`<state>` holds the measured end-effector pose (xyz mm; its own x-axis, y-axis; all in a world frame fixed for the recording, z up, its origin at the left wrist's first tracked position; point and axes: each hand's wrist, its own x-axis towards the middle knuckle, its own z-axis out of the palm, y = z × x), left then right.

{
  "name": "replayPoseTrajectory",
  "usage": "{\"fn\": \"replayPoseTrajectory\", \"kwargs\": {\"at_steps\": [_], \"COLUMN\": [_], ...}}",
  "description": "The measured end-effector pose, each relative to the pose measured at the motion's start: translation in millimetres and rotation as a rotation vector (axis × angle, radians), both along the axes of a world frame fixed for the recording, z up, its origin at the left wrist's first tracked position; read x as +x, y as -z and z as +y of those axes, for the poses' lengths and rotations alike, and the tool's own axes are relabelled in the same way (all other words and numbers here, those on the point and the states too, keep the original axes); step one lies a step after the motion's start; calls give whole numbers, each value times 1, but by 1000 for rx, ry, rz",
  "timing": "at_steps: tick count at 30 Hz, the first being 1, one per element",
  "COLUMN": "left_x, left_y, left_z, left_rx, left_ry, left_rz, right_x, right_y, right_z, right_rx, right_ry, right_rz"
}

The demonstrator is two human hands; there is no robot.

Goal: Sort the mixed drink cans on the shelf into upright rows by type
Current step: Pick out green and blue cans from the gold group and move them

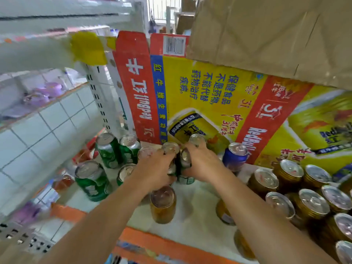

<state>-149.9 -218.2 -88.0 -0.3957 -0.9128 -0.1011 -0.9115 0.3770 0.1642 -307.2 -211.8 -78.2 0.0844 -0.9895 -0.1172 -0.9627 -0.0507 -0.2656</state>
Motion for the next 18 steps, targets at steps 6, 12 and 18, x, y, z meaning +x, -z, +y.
{"fn": "replayPoseTrajectory", "kwargs": {"at_steps": [6, 12, 18], "left_x": [8, -5, -49], "left_y": [-35, -69, -74], "left_z": [2, 21, 71], "left_rx": [-157, -306, -293], "left_ry": [49, 96, 187], "left_rz": [238, 708, 866], "right_x": [-2, -39, -81], "right_y": [-6, -39, -47], "right_z": [27, 84, 166], "right_rx": [-144, -507, -745], "right_ry": [235, 561, 786], "right_rz": [-91, -566, -577]}}
